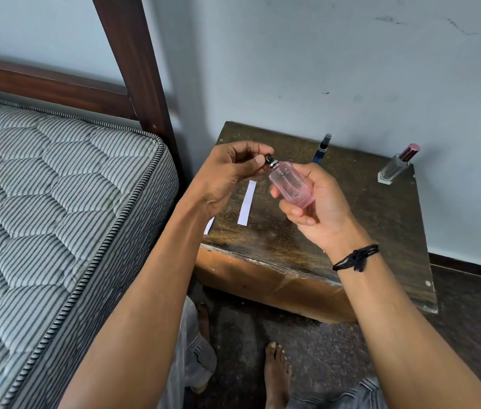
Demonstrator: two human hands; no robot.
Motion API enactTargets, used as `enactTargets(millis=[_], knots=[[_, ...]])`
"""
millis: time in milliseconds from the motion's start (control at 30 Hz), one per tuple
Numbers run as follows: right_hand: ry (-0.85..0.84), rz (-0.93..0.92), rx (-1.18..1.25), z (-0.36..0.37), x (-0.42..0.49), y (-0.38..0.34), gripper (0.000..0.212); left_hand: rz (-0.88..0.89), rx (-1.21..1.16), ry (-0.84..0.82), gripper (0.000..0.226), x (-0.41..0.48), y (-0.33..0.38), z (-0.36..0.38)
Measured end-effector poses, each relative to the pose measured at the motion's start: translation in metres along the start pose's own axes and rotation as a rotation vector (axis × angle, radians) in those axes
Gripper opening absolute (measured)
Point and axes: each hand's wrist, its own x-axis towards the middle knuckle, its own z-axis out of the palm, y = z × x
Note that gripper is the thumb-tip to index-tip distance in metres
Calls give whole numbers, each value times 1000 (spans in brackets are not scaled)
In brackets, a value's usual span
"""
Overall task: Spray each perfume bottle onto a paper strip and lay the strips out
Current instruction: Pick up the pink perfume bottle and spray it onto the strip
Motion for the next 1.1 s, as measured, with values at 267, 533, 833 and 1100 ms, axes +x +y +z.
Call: enactTargets(millis=[267,533,833,1100], knots=[[28,-5,-7,5,-2,4,28,11,4,10,19,1,-1,-8],[39,0,-46,12,0,4,31,15,28,12,25,5,-4,-20],[-56,20,-180,15,6,14,46,6,972,-80,42,12,-12,-64],[90,75,-636,22,7,27,38,-112,1200,-346,81,7,-19,-53]])
